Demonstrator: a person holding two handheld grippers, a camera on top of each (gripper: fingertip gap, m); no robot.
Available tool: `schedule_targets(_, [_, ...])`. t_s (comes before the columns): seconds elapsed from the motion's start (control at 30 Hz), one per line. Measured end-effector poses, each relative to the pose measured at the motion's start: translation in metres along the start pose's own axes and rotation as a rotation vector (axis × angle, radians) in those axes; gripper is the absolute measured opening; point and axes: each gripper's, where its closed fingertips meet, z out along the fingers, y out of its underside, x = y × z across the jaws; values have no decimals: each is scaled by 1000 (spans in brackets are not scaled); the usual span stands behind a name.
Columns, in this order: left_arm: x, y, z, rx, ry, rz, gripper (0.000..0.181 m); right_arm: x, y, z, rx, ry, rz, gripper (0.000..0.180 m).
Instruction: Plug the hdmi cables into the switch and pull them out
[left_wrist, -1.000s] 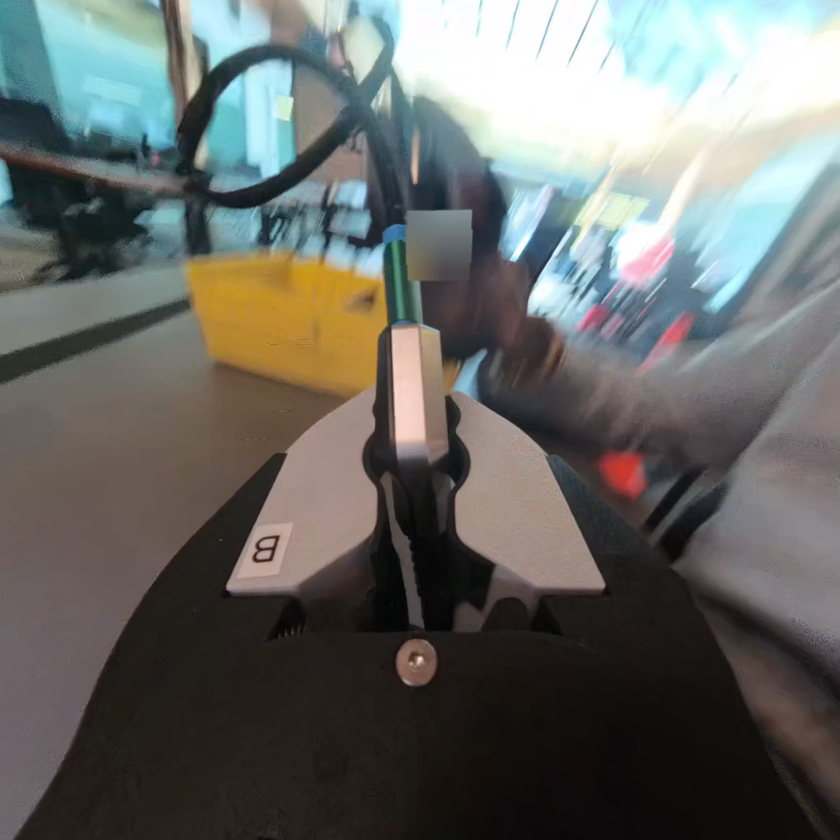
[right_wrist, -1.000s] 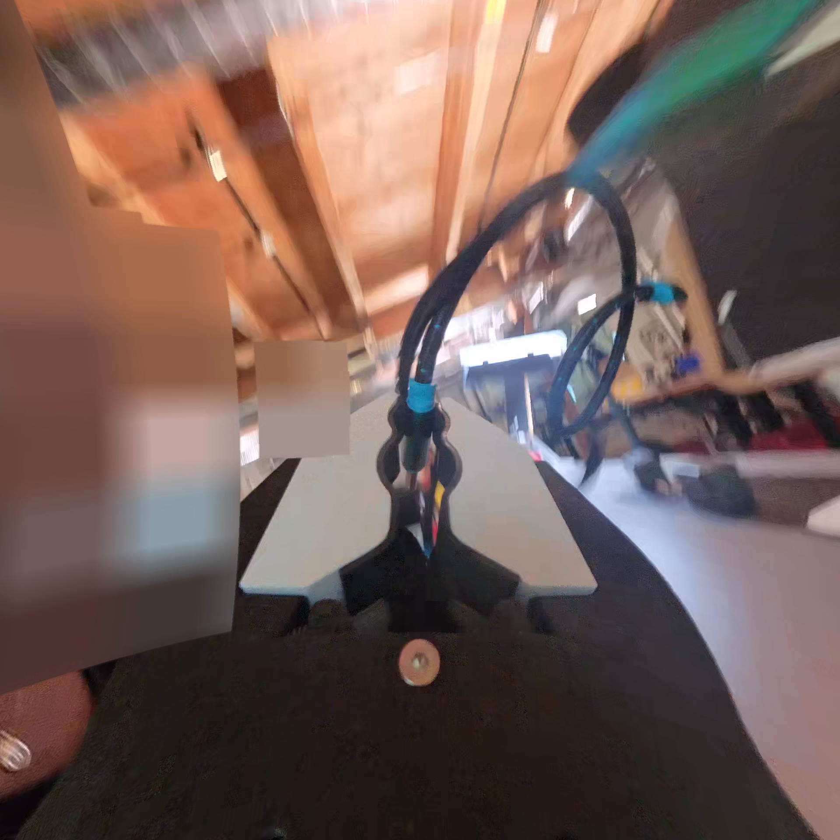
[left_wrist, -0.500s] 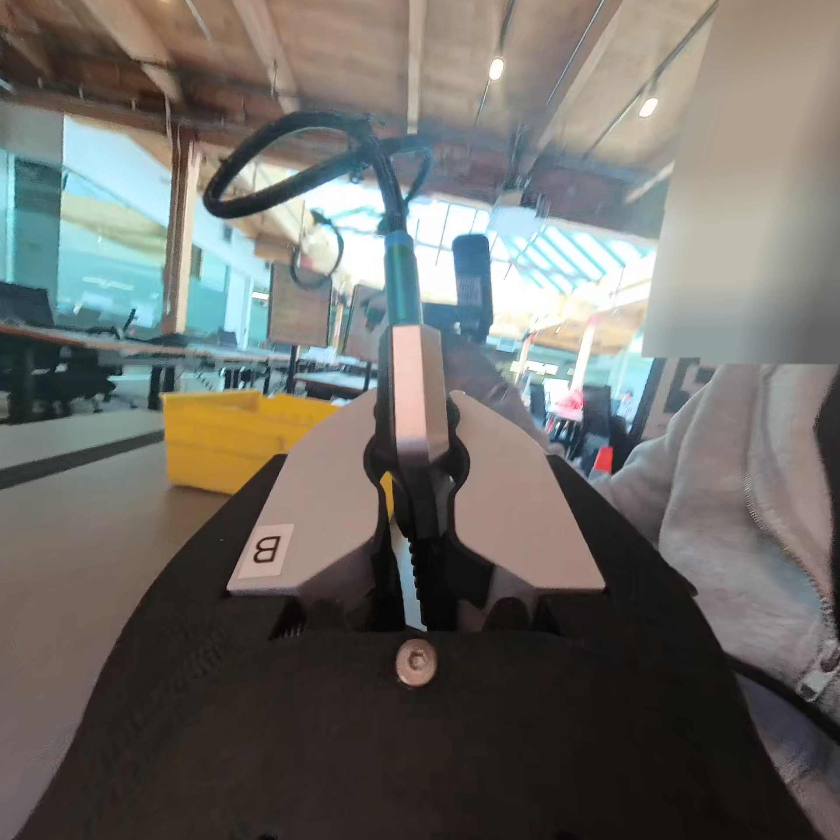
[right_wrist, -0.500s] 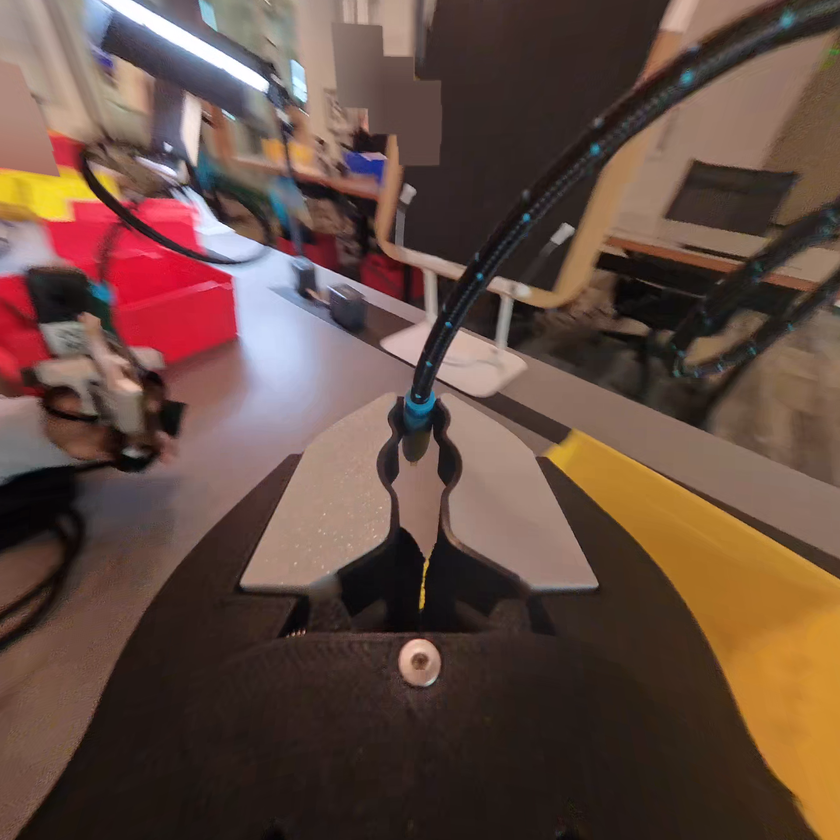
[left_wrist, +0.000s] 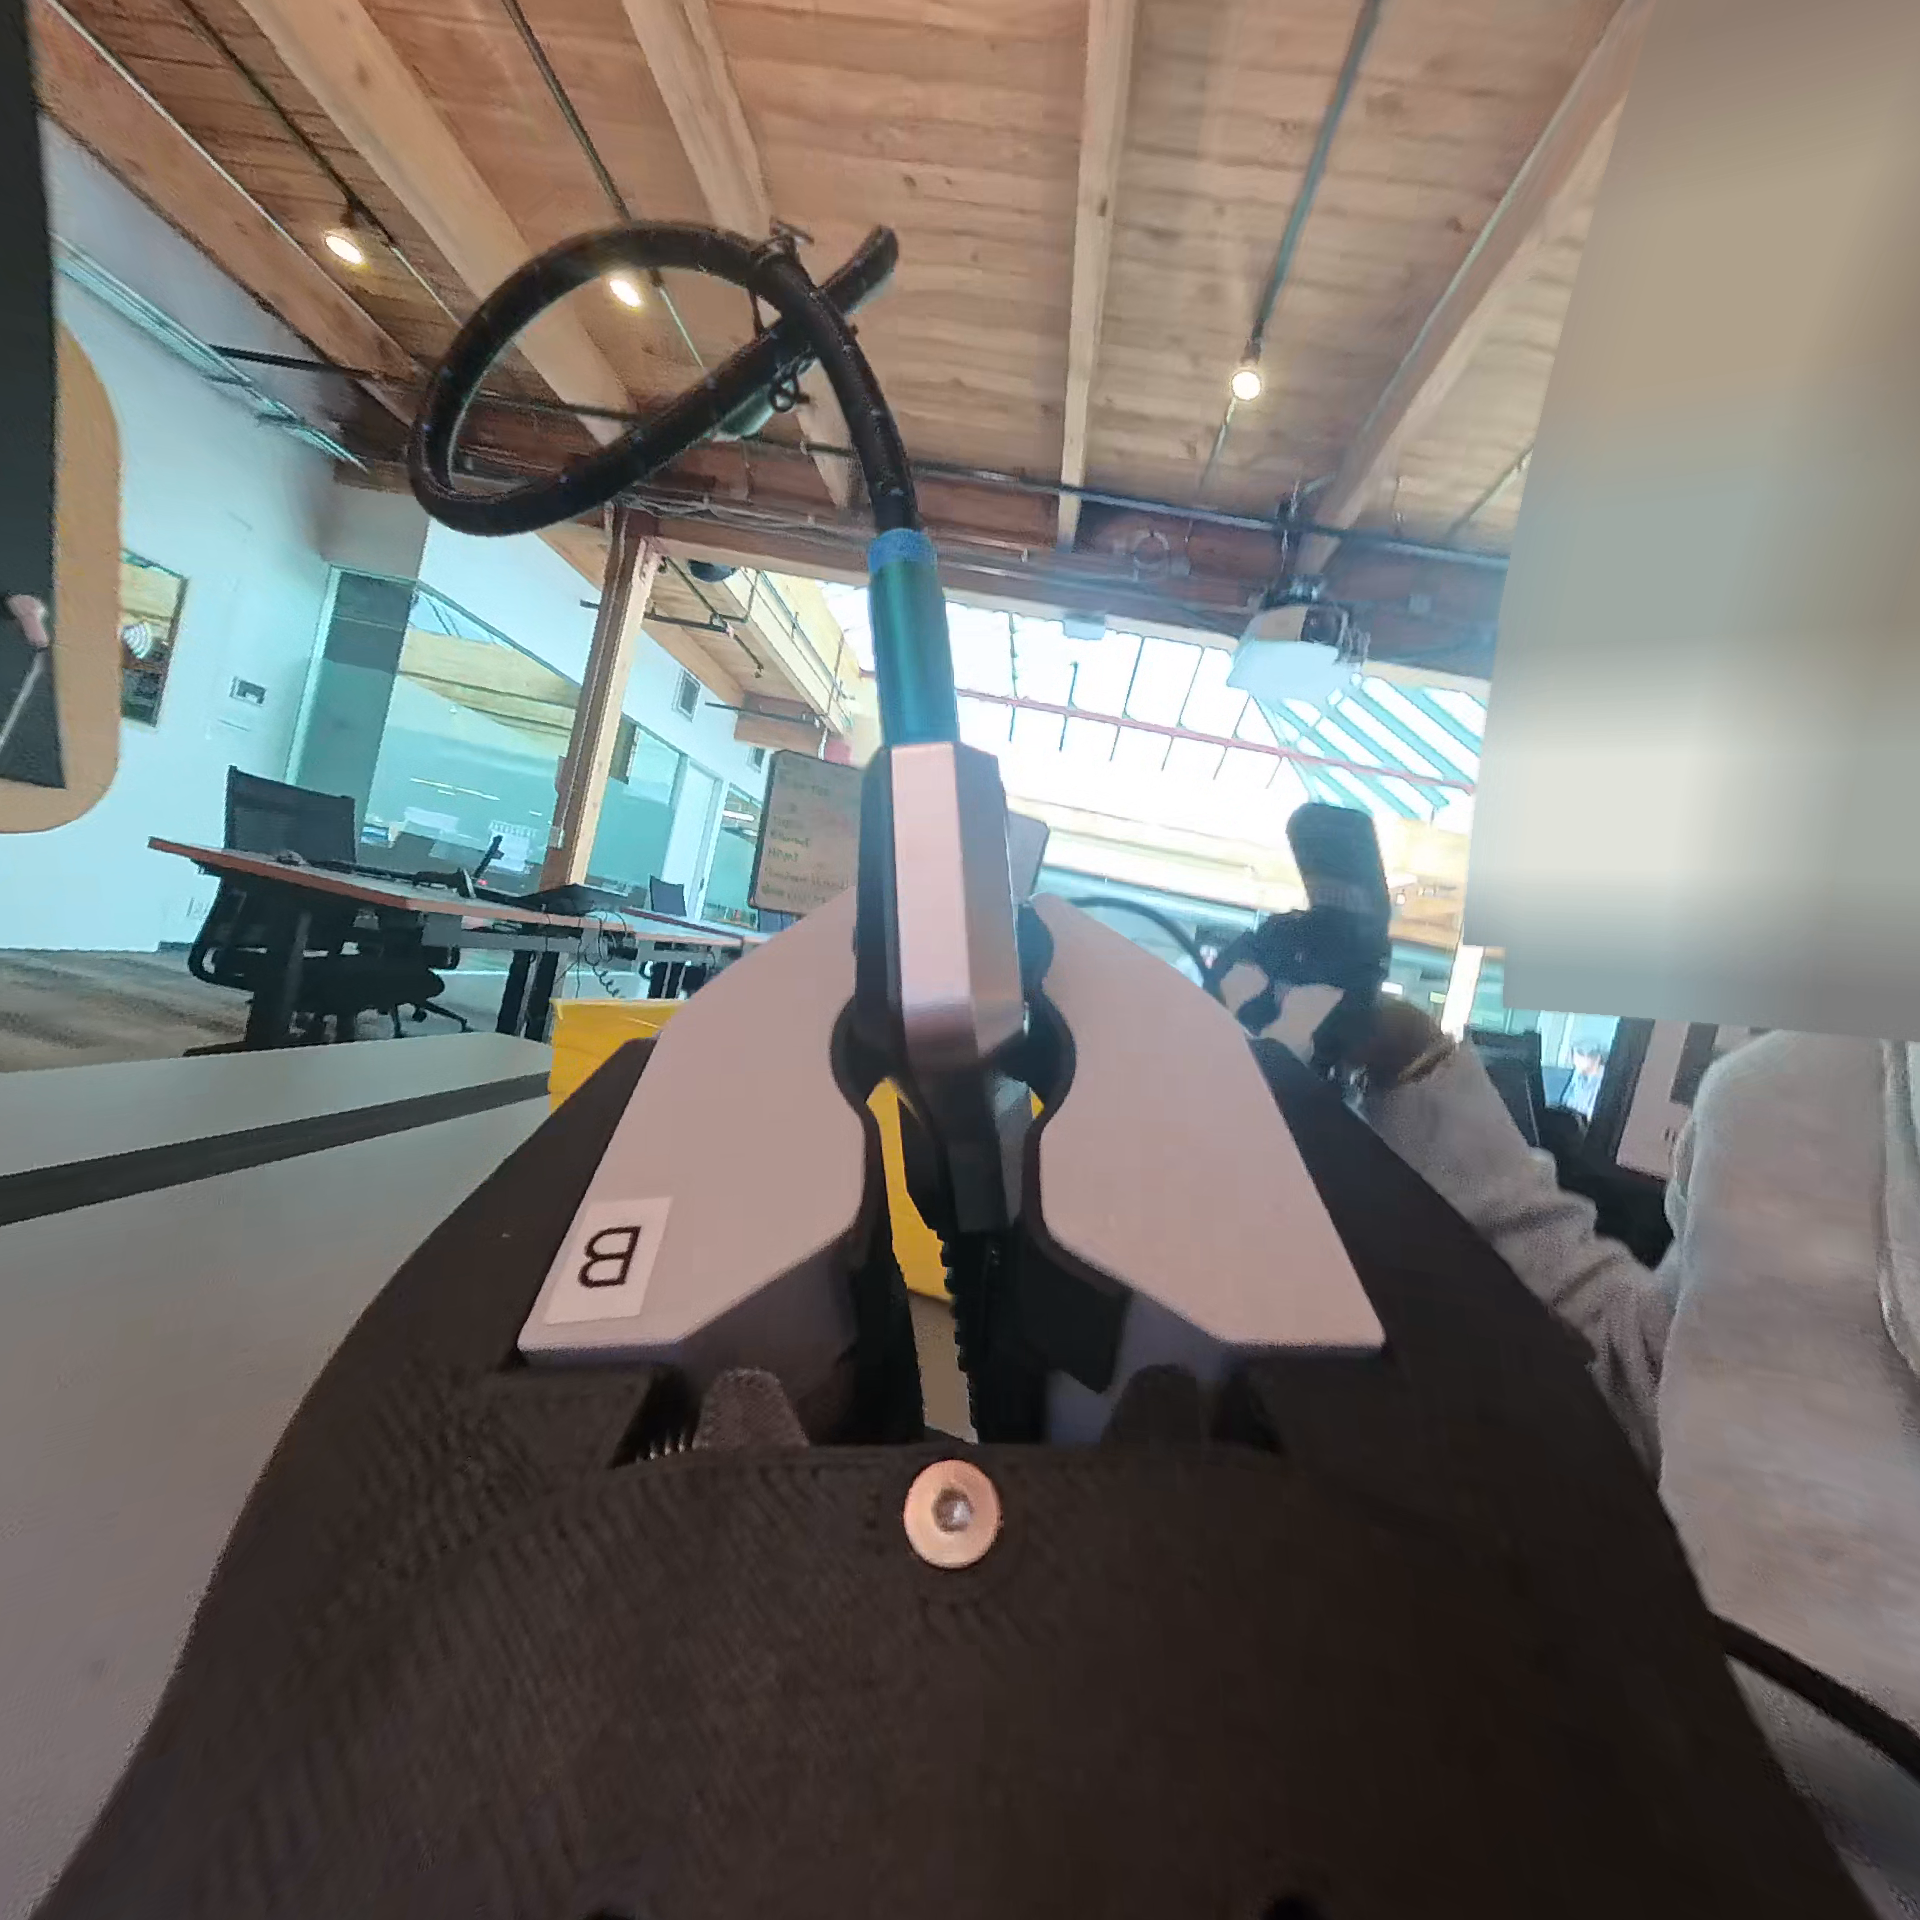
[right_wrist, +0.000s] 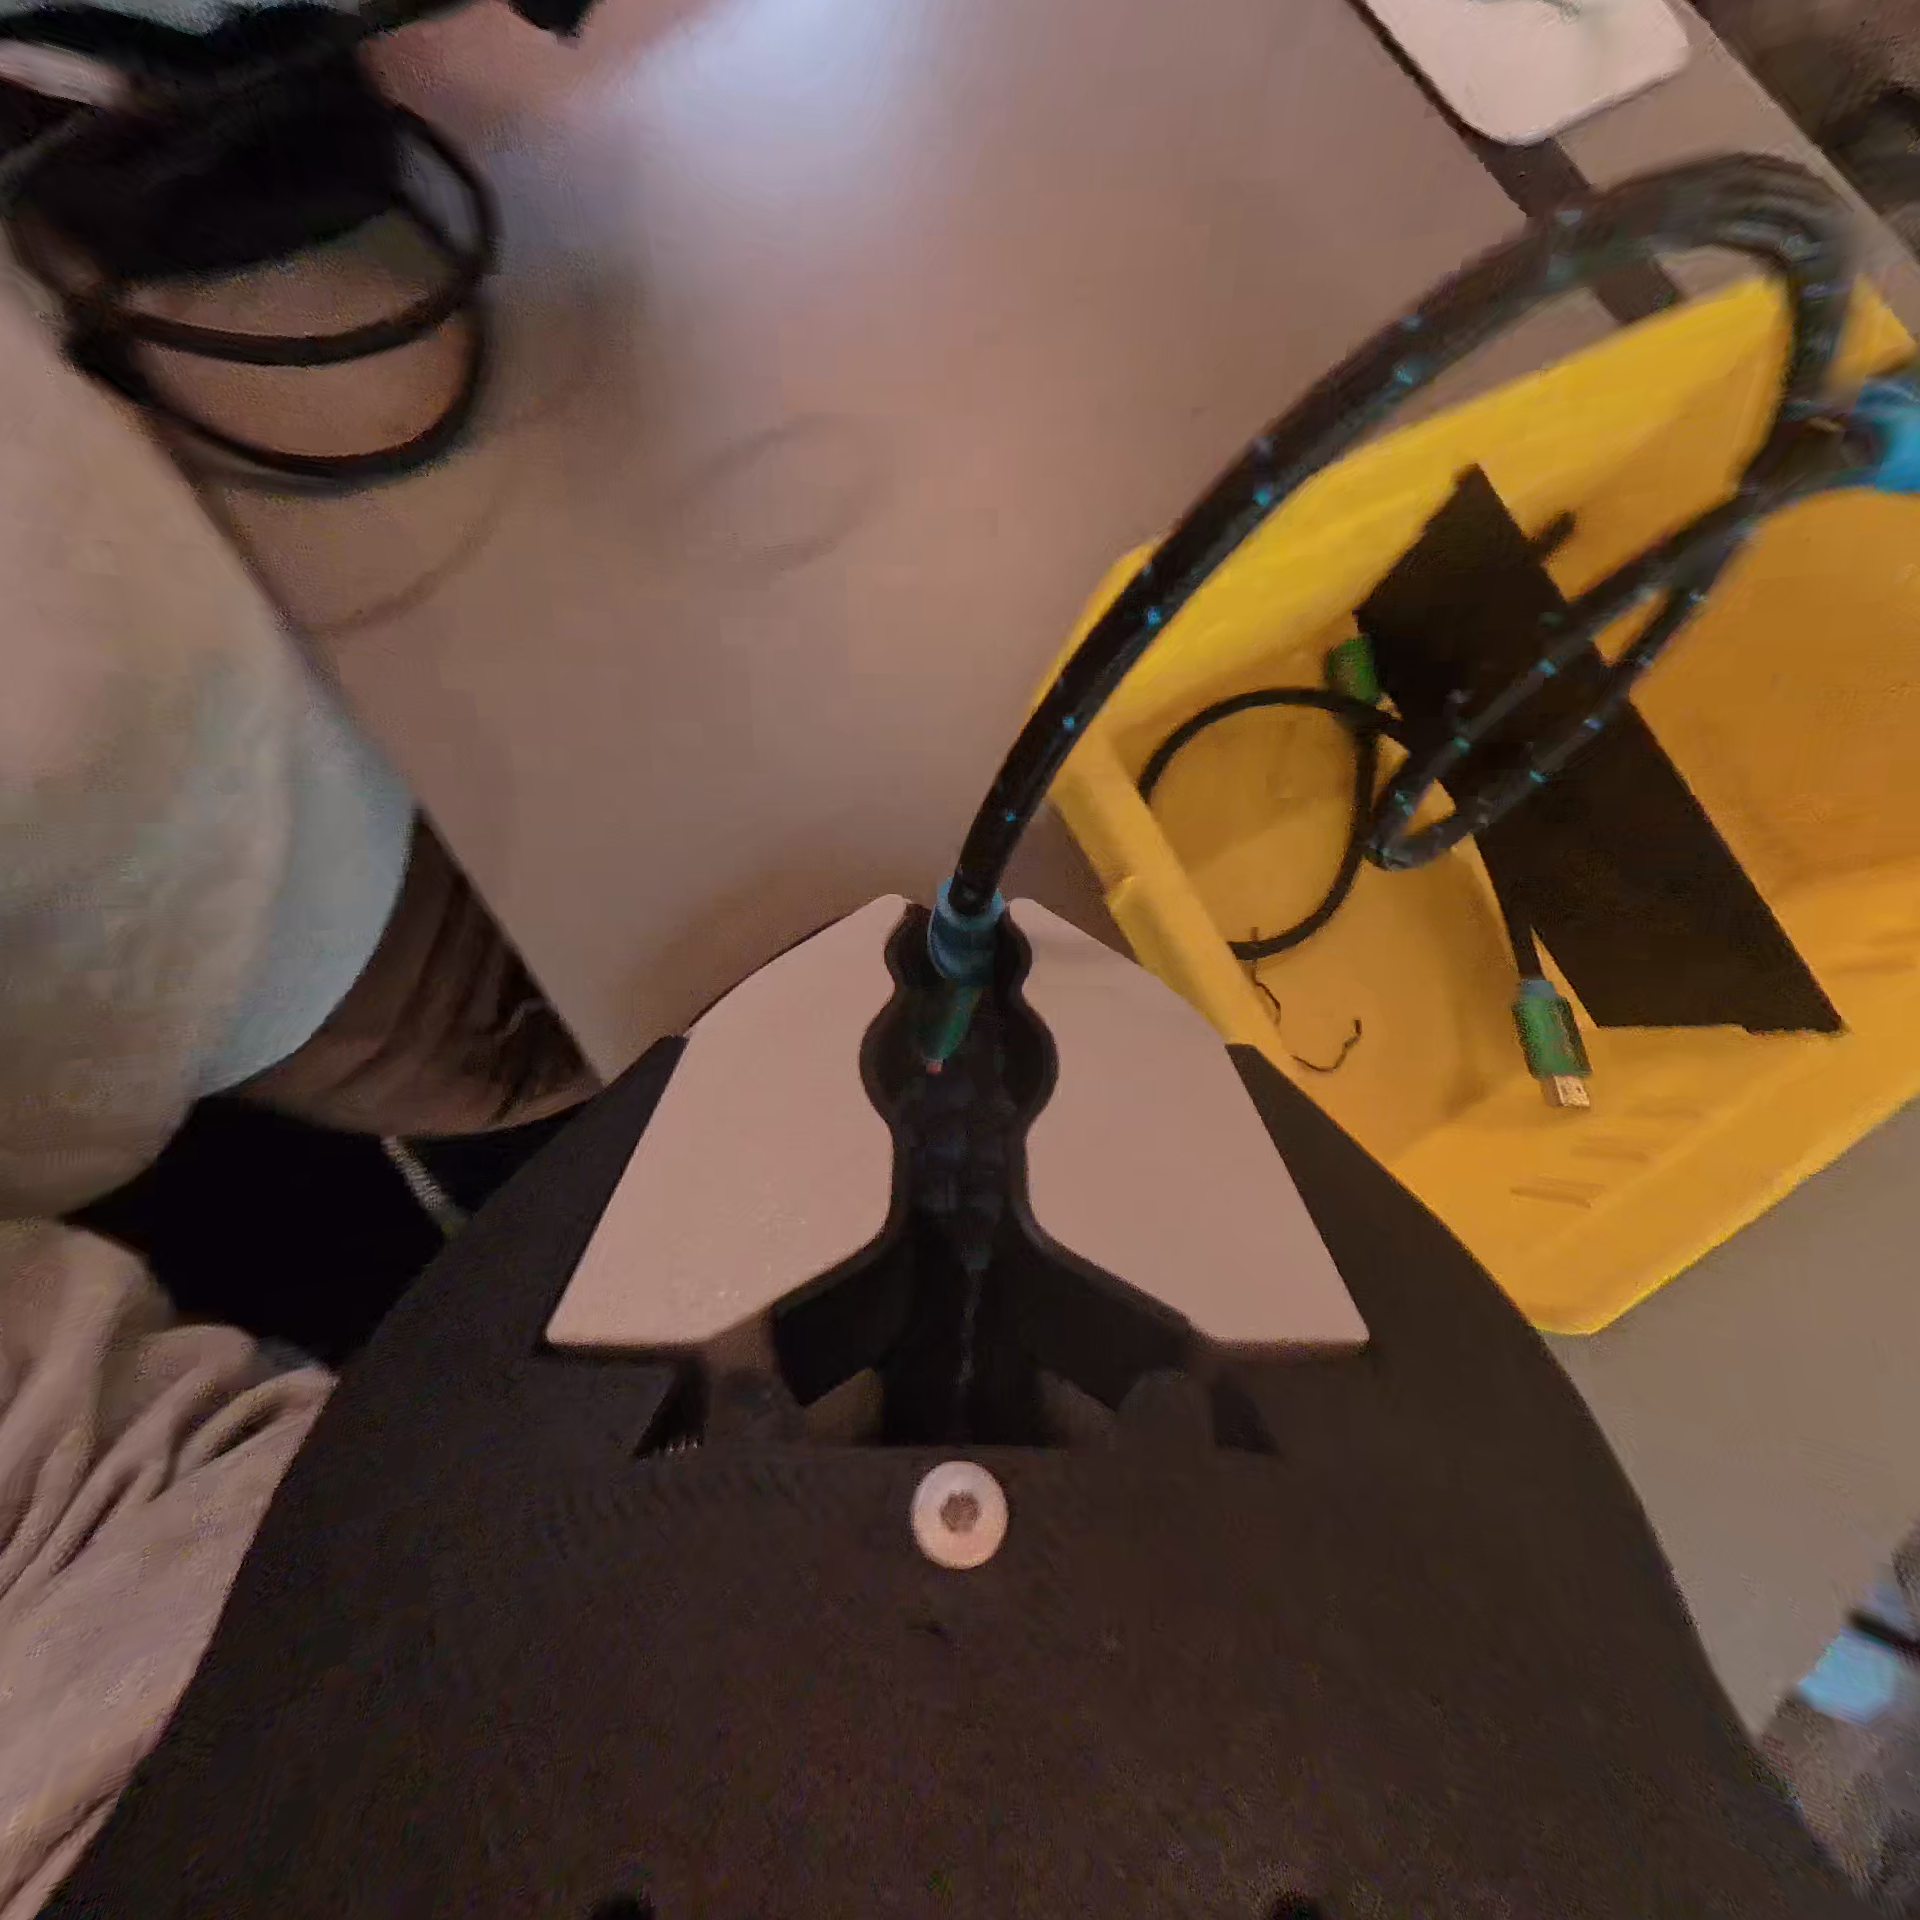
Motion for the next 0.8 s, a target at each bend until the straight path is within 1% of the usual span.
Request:
schedule_targets(0.1, [8, 9, 4, -53, 31, 49, 22, -5, -9, -16, 70, -145, -19, 12])
schedule_targets(0.23, [11, 14, 6, -75, 48, 56, 22, -2, -2, -19, 14, -374, 17, 12])
schedule_targets(0.3, [10, 13, 6, -75, 37, 58, 21, 9, 4, -18, -23, -453, 69, 12])
schedule_targets(0.4, [8, 11, 5, -64, 33, 50, 22, 21, 3, -25, 7, -639, 177, 12])
schedule_targets(0.43, [8, 11, 5, -63, 34, 48, 22, 30, 4, -25, 12, -672, 225, 12])
schedule_targets(0.53, [9, 11, 5, -67, 36, 51, 22, 58, 8, -26, 30, -738, 394, 12])
schedule_targets(0.63, [10, 12, 6, -78, 43, 54, 21, 83, 14, -23, 65, -752, 576, 12])
schedule_targets(0.7, [11, 13, 6, -82, 48, 53, 22, 90, 21, -23, 93, -758, 631, 13])
schedule_targets(0.8, [11, 15, 6, -88, 54, 49, 22, 90, 23, -34, 177, -772, 612, 12])
